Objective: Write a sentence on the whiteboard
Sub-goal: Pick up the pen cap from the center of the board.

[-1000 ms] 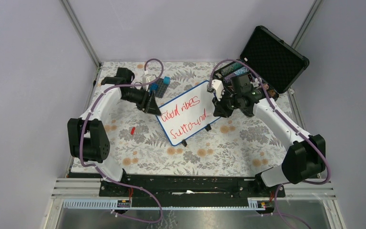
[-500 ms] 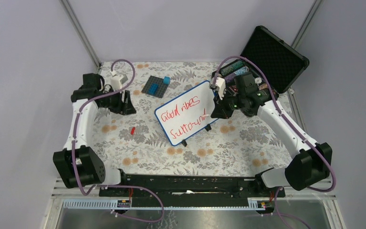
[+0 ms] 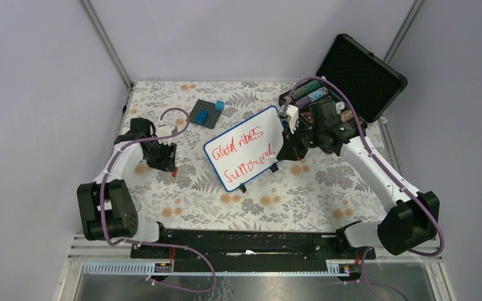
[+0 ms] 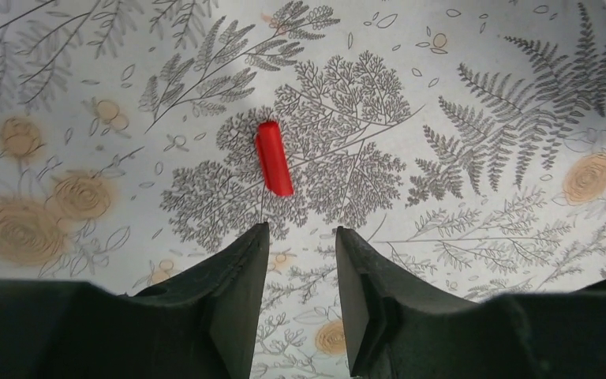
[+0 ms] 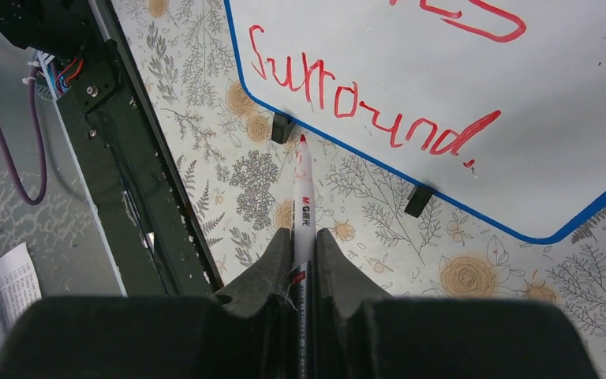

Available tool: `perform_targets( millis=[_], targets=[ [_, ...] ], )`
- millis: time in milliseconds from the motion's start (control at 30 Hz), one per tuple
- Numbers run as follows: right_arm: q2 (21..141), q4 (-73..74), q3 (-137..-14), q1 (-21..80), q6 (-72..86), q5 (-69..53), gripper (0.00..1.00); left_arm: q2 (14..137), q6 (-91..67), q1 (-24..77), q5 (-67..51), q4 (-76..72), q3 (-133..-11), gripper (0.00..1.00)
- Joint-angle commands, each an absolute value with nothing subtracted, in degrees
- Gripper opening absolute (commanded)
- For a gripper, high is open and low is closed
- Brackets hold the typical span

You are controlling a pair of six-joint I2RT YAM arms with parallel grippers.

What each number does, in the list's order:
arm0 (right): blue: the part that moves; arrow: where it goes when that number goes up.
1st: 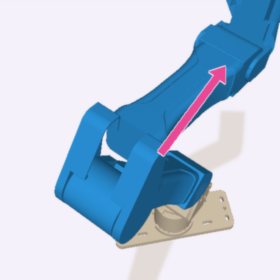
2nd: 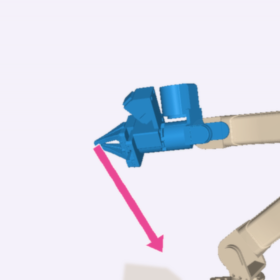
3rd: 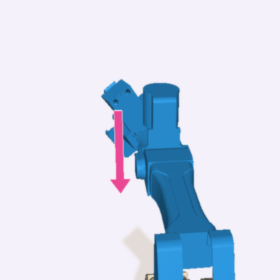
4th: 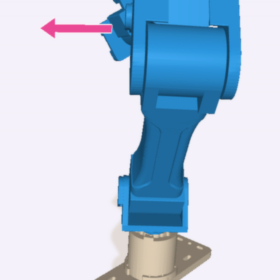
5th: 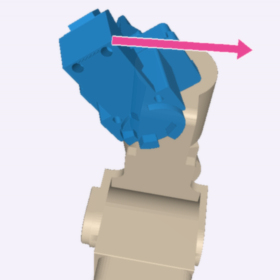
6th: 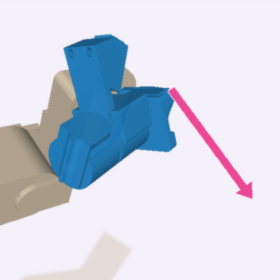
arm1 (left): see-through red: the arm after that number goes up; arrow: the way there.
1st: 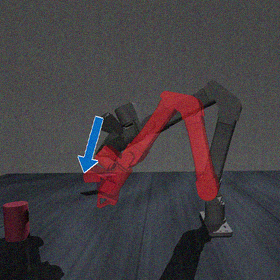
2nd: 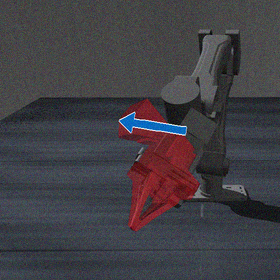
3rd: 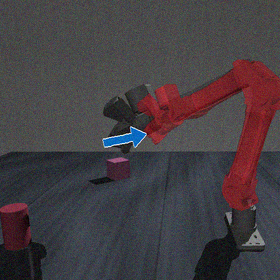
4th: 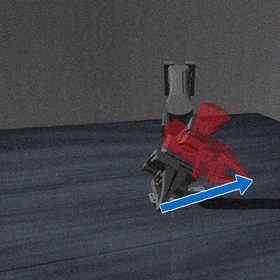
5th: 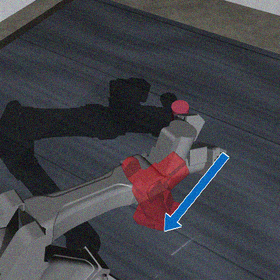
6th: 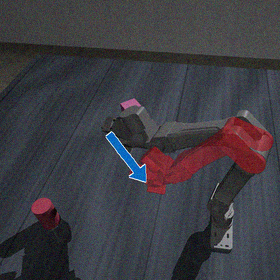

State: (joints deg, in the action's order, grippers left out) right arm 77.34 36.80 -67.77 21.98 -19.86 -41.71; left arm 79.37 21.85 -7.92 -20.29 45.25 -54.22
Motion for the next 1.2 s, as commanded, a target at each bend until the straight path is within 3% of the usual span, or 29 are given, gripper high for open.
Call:
perform_targets(
  millis=[0, 700, 867, 1100, 1167],
  targets=[
    [74.5, 34.9, -67.1, 21.7, -17.8, -43.2, 0.00, 82.4, 20.0, -4.9, -16.6, 38.2, -52.6, 0.43],
    [74.7, 33.0, -67.2, 21.7, -16.1, -41.7, 0.00, 91.7, 18.7, -2.5, -9.6, 29.3, -49.0, 0.42],
    [75.5, 33.1, -67.7, 21.7, -16.6, -41.6, 0.00, 94.1, 19.0, -2.5, -8.6, 29.8, -50.5, 0.29],
    [76.7, 33.0, -68.7, 21.7, -16.6, -42.3, 0.00, 93.1, 19.3, -3.1, -10.0, 33.9, -54.5, 0.00],
    [76.9, 33.0, -68.9, 21.7, -16.5, -42.5, 0.00, 92.1, 19.7, -3.6, -11.2, 36.3, -56.9, 0.00]
  ],
)
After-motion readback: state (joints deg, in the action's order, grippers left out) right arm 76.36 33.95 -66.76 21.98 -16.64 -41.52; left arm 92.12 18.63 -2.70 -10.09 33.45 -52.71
